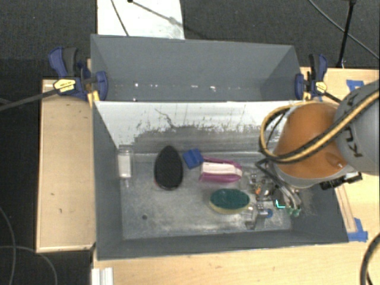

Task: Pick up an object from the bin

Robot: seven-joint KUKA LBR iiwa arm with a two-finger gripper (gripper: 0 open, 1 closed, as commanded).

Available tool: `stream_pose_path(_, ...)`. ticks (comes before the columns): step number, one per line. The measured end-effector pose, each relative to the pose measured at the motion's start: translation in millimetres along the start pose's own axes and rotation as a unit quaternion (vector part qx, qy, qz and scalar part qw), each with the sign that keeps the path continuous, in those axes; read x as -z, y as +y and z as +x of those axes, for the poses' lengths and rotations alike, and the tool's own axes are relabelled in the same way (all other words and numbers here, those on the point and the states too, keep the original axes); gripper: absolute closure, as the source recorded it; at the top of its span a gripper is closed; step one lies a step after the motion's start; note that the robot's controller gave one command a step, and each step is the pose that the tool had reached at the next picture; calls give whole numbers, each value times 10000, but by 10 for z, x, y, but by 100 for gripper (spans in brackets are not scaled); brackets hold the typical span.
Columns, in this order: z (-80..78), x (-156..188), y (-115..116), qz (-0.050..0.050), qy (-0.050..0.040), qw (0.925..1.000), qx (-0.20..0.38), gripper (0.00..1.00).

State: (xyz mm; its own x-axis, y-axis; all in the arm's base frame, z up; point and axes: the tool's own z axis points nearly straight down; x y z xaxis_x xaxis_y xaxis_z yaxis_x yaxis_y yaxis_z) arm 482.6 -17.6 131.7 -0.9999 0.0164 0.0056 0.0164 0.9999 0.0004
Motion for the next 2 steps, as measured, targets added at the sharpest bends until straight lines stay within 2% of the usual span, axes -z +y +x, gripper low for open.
stream_pose_path(1, -380, -614, 247, -1, -80, 9999, -142, 0)
stream_pose_path(2, -377, -581, 246, -7, -80, 9999, -138, 100)
